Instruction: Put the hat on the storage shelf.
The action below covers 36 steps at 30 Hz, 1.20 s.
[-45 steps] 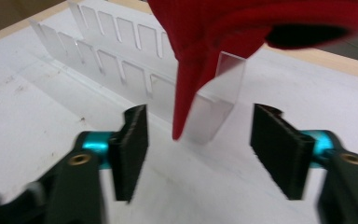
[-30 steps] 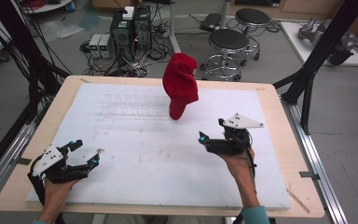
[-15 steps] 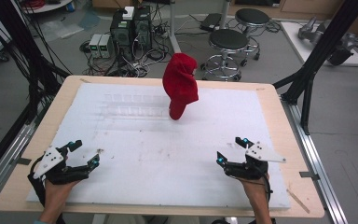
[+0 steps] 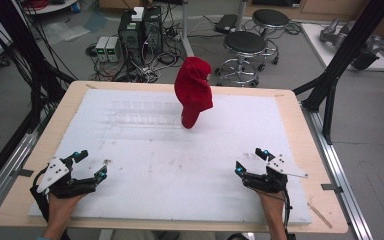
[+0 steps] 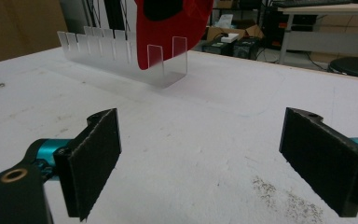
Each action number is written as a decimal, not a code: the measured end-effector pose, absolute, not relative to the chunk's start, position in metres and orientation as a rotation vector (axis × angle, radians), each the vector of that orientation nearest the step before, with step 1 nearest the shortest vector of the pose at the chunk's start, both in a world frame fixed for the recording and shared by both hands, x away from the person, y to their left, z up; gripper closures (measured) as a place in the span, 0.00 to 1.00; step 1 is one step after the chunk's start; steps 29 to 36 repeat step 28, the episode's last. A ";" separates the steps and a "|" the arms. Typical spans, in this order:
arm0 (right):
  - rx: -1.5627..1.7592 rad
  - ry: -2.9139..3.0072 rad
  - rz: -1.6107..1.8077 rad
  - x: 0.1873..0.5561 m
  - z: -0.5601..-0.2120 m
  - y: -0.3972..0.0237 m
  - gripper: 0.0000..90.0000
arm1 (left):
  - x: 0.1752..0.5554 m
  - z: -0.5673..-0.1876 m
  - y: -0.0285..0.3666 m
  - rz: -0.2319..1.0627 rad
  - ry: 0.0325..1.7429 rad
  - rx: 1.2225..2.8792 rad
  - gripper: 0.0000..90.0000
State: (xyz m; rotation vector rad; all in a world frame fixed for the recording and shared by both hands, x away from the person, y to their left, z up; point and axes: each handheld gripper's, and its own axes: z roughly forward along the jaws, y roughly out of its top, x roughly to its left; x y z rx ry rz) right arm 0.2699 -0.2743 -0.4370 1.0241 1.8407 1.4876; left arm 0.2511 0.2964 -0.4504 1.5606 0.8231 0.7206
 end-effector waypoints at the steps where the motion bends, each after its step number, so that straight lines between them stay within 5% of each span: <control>1: 1.022 1.839 1.480 0.270 -0.437 -0.274 0.13 | 0.251 -0.450 0.296 0.721 0.823 1.561 0.13; 36: 0.968 1.743 1.519 0.251 -0.452 -0.279 0.14 | 0.249 -0.451 0.299 0.729 0.833 1.521 0.13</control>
